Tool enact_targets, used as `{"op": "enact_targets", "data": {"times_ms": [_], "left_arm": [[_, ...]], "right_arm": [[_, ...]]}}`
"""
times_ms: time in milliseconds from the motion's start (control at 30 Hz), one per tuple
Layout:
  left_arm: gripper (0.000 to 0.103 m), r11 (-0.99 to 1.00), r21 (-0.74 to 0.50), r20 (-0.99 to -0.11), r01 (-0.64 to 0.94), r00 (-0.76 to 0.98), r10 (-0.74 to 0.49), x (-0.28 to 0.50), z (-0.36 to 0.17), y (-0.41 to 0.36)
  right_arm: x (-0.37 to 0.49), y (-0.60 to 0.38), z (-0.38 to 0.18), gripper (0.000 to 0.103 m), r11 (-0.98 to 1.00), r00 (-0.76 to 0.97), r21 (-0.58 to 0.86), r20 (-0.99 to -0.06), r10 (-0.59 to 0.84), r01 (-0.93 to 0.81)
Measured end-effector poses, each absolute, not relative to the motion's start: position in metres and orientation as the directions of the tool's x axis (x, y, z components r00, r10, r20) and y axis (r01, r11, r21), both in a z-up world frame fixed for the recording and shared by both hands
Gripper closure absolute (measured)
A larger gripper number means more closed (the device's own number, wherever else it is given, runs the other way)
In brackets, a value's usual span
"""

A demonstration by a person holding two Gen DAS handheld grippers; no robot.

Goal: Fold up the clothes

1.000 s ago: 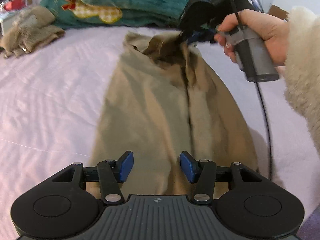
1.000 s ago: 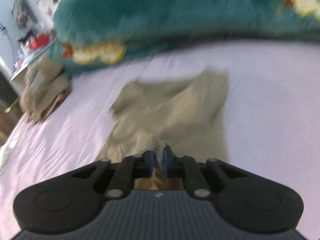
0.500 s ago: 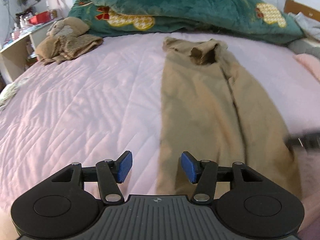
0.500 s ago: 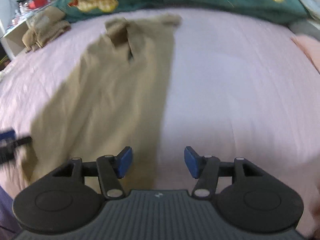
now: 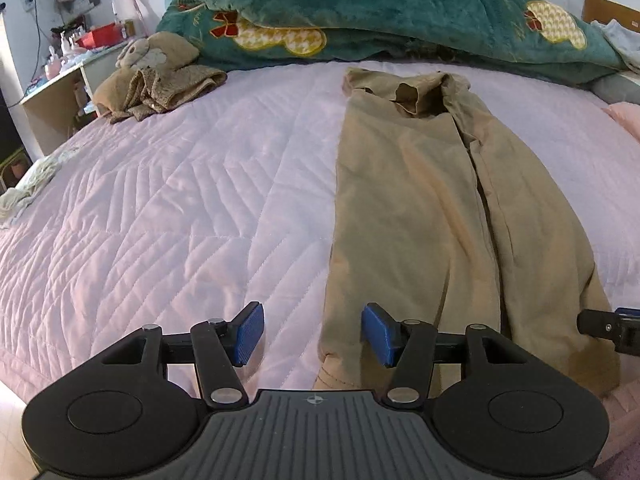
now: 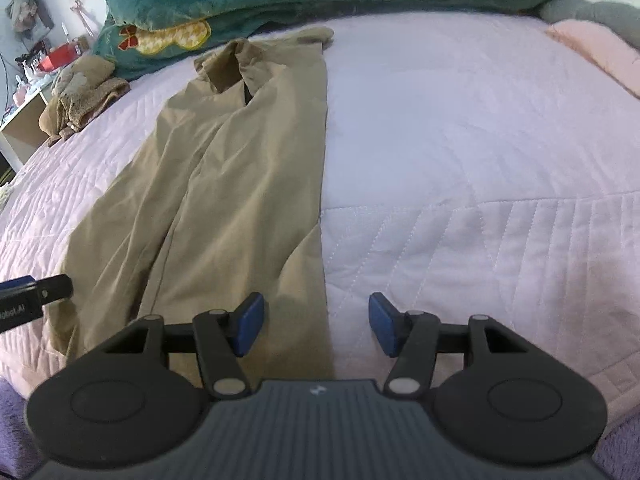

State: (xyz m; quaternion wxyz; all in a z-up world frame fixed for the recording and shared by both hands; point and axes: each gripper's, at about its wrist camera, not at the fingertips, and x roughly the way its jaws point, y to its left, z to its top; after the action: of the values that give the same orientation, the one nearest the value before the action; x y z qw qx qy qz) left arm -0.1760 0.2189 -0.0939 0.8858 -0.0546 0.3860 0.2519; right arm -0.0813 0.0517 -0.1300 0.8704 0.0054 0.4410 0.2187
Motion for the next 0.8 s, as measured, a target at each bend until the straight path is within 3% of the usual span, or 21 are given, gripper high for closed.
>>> {"op": "enact_targets", "data": {"times_ms": [400,433,533,567,667,800], "left_arm": [[0.045,0.879,0.091,-0.68,-0.469,0.616,0.399,-0.159,-0.088,0.212],[0.045,0.877,0.092,-0.674,-0.471,0.619,0.403,-0.158,-0.087,0.212],[0.045,0.882,0.081,-0.677,-0.464,0.624,0.39,-0.154,-0.087,0.212],[0.045,0.882,0.082,-0.677,-0.465,0.623,0.392,-0.152,-0.088,0.212],[0.045,0.883,0.086,-0.678,-0.462,0.622,0.391,-0.151,-0.089,0.214],[0.045,0.885,0.076,-0.683,-0.459,0.623,0.381,-0.142,-0.092,0.214]], "right_arm": [[-0.074,0.039,-0.121,0.045,0.929,0.588,0.179,-0.731,0.347,-0.325],[-0.076,0.043,-0.12,0.045,0.932,0.603,0.136,-0.73,0.323,-0.336],[-0.113,0.08,-0.121,0.044,0.845,0.725,-0.233,-0.648,0.235,-0.481],[-0.119,0.086,-0.121,0.044,0.817,0.729,-0.262,-0.635,0.255,-0.514],[-0.114,0.09,-0.114,0.044,0.832,0.704,-0.183,-0.643,0.302,-0.524],[-0.086,0.073,-0.104,0.044,0.899,0.651,0.089,-0.659,0.376,-0.43]]}}
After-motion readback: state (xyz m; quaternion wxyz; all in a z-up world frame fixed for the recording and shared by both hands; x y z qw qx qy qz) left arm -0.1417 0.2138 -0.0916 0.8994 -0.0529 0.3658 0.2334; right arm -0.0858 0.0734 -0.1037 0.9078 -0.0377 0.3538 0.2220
